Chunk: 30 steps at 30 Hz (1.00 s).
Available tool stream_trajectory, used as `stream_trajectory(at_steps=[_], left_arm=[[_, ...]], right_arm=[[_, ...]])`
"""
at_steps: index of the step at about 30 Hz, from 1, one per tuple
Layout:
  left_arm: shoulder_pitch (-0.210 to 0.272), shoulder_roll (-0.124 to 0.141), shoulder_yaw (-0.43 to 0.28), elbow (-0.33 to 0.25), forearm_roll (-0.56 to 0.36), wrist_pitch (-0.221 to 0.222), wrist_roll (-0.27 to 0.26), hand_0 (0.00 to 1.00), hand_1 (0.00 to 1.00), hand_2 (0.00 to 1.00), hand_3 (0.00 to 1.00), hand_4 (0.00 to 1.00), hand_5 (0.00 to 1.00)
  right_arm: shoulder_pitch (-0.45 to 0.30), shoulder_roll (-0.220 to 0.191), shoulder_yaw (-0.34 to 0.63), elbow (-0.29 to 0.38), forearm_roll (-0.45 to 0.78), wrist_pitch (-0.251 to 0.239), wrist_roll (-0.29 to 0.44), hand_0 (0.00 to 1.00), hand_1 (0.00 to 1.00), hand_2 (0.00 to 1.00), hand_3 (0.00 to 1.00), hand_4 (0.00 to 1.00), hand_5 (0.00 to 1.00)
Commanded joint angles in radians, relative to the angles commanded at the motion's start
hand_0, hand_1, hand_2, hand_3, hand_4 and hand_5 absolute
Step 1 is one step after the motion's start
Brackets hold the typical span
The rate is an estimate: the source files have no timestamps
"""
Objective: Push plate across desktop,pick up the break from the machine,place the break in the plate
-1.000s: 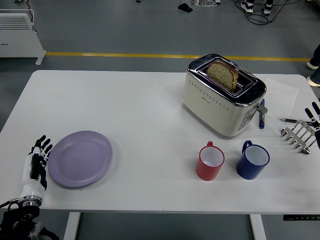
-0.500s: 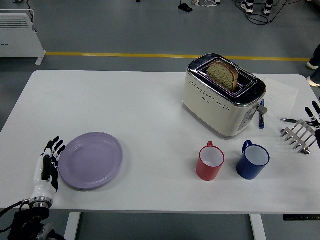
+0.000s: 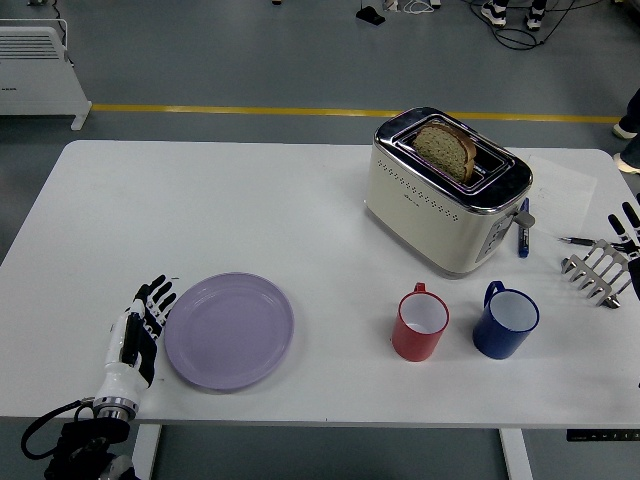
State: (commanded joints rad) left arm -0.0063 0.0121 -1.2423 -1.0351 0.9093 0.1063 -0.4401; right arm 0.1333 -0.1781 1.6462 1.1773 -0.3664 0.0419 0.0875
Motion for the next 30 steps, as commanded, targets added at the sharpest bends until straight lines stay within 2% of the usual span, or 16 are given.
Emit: stream_trajectory(at_steps=[10, 21, 30], left_arm=[[-0.021, 0.005, 0.051, 0.001, -0.034, -0.031, 0.008, 0.804, 0.844, 0.882, 0.842, 0.547, 0.998], [-0.064, 0.01, 0.134, 0.021, -0.054, -0.083, 0.036, 0.781, 0.823, 0.858, 0.822, 0.546, 0.998], [-0.099, 0.006, 0.175, 0.039, -0.079, -0.124, 0.055, 0.759, 0.802, 0.839, 0.796, 0.542, 0.998]], right_arm=[[0.001, 0.001, -0.001, 0.0, 0.0, 0.0, 0.001, 0.737, 0.704, 0.719, 0.681, 0.476, 0.51], [0.003, 0.002, 0.001, 0.001, 0.0, 0.0, 0.001, 0.738, 0.704, 0.719, 0.681, 0.476, 0.51], [0.002, 0.003, -0.001, -0.001, -0.001, -0.001, 0.002, 0.738, 0.704, 0.719, 0.68, 0.476, 0.51]])
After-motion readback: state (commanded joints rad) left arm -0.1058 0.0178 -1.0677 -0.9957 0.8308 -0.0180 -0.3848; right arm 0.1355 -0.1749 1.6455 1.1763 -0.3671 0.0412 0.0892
